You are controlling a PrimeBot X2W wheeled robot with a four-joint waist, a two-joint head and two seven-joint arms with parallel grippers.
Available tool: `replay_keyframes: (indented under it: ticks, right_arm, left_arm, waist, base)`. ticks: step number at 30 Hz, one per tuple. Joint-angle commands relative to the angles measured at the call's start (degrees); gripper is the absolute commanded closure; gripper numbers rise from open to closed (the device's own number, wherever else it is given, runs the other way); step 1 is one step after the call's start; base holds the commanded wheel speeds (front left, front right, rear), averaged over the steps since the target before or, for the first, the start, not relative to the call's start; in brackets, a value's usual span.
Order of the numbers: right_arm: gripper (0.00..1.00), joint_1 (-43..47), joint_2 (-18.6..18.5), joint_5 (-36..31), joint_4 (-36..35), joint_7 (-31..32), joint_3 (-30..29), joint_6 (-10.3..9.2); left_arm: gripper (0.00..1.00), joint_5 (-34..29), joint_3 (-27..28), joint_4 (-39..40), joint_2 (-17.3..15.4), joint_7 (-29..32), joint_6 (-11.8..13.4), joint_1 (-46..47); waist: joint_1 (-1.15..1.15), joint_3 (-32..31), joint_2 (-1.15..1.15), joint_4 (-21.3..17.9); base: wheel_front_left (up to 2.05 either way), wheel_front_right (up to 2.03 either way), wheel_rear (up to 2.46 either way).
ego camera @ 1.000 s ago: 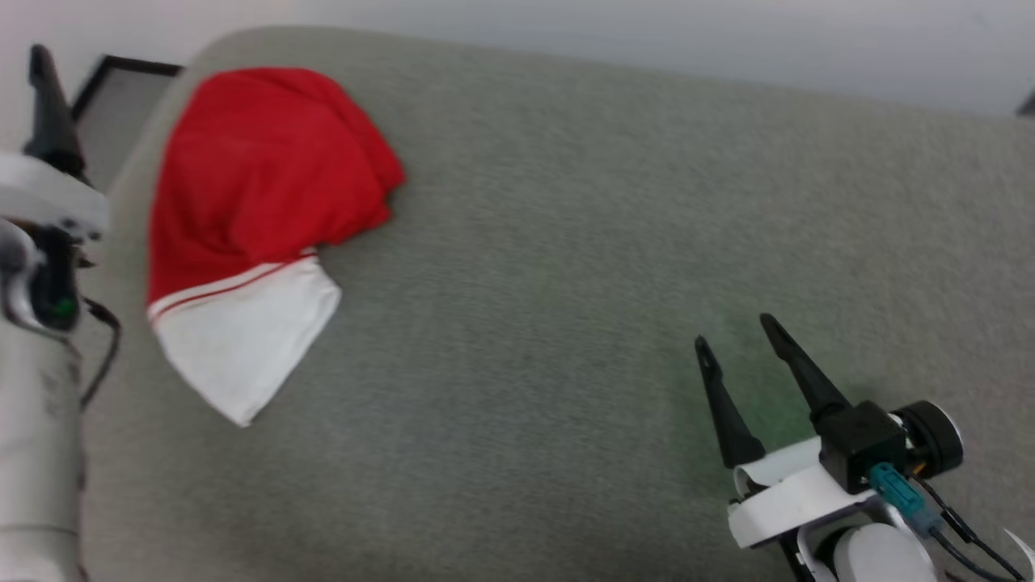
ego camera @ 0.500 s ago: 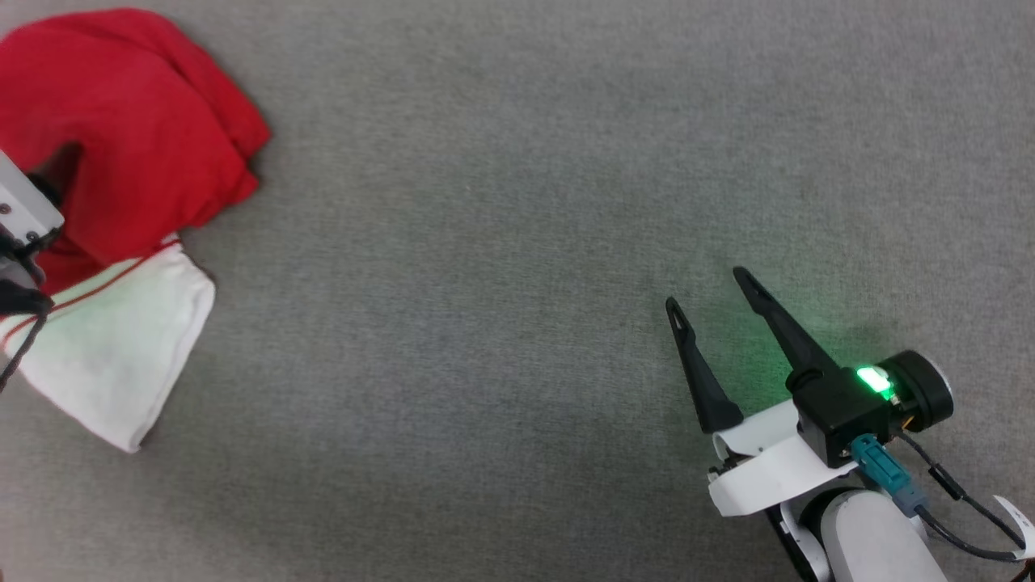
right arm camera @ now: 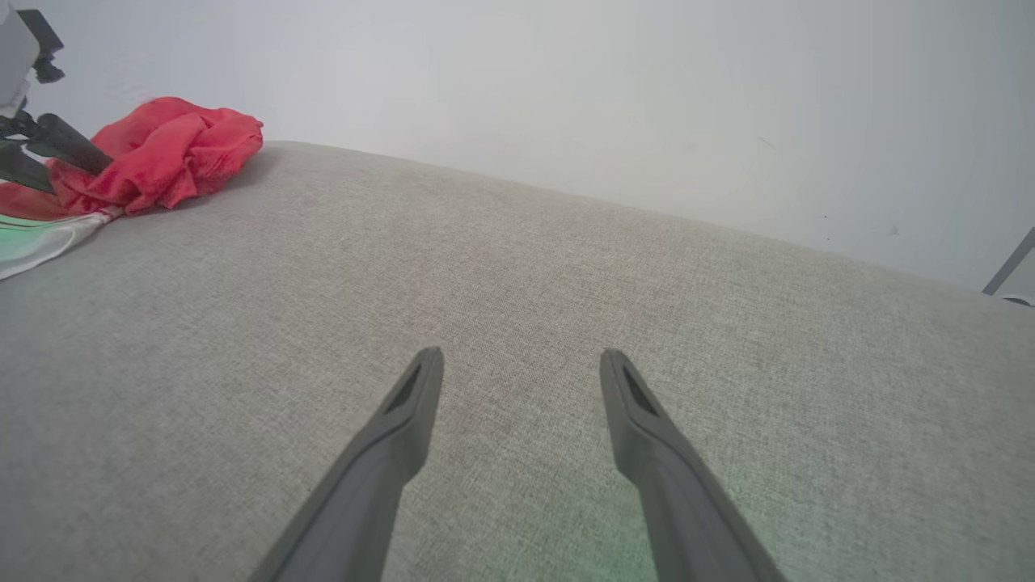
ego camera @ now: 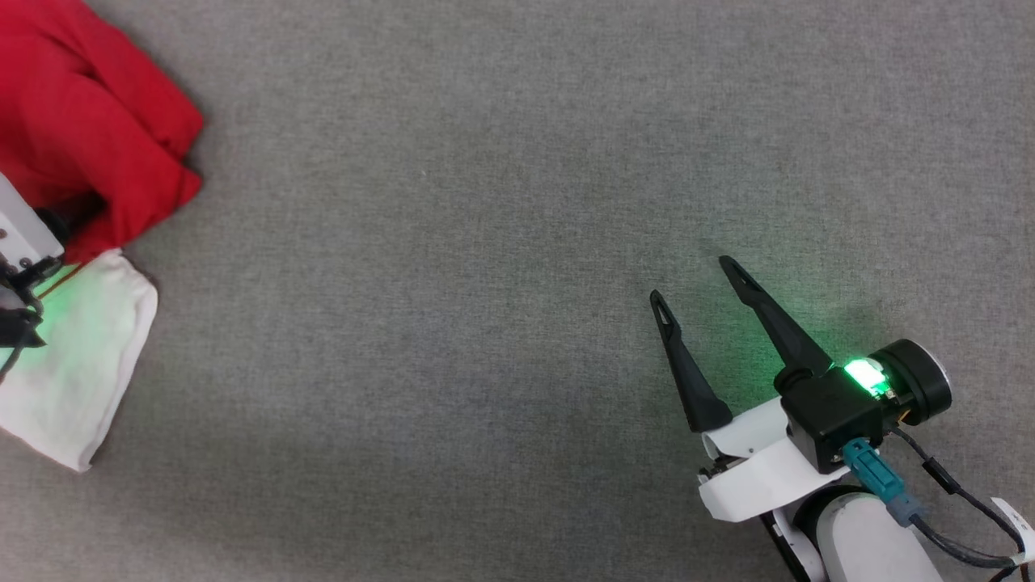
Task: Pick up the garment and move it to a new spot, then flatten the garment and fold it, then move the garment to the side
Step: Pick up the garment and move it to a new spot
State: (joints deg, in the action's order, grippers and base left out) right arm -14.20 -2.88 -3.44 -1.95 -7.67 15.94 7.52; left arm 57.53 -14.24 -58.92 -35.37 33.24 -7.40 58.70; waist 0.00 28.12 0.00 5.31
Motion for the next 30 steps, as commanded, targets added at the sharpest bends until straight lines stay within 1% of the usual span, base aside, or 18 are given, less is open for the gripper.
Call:
replay_keyframes:
  ticks: [1,10,12,13,17,22,24,30]
  right_arm:
    - [0.0,0.71,0.0,-0.48,-0.56,0.27,0.08,-0.06]
    - [0.0,1.35,0.02,-1.72,-4.24,1.82,-0.14,-0.06]
    - [0.0,1.35,0.02,-1.72,-4.72,1.9,0.02,-0.06]
    - [0.0,1.31,0.02,-1.67,-4.85,1.92,0.07,-0.06]
    - [0.0,1.38,0.01,-1.28,-4.72,1.87,-0.04,-0.06]
    - [0.0,1.96,0.01,-0.34,-3.54,0.93,-0.95,-0.06]
    - [0.0,2.09,0.03,0.27,-2.92,0.5,-1.24,-0.06]
    - [0.0,2.66,0.02,2.07,-1.22,-0.98,-1.69,-0.06]
  left_arm:
    - [0.0,0.52,-0.91,-0.52,1.17,0.3,-0.14,-1.26]
    - [0.0,3.01,-5.04,-2.21,3.01,0.67,-0.15,-0.96]
    - [0.63,3.62,-5.66,-2.17,3.13,0.19,-0.15,-0.72]
    - [1.0,3.88,-6.02,-1.97,3.16,-0.15,-0.17,-0.7]
    - [1.0,4.34,-6.54,-1.28,2.04,-5.38,-0.21,-0.38]
    - [1.0,3.7,-7.22,-1.06,0.67,-15.48,-0.2,1.17]
    - [1.0,4.13,-7.69,-0.61,0.72,-17.57,-0.18,1.89]
    - [1.0,6.74,-8.68,2.37,1.0,-19.62,-0.17,3.7]
  waist:
    - [0.0,0.68,0.0,-0.42]
    - [0.0,1.97,0.0,-0.87]
    - [0.0,1.92,0.0,-0.88]
    - [0.0,1.84,0.0,-0.87]
    - [0.0,0.83,0.0,-0.69]
    - [0.0,-1.85,0.0,-0.27]
    - [0.0,-3.01,0.0,-0.1]
    - [0.0,-5.64,0.0,0.09]
  base:
    - [0.0,0.0,0.0]
    - [0.0,0.0,0.0]
    - [0.0,0.0,0.0]
    - [0.0,0.0,0.0]
    - [0.0,0.0,0.0]
    - [0.0,0.0,0.0]
    - [0.0,0.0,0.0]
    - [0.0,0.0,0.0]
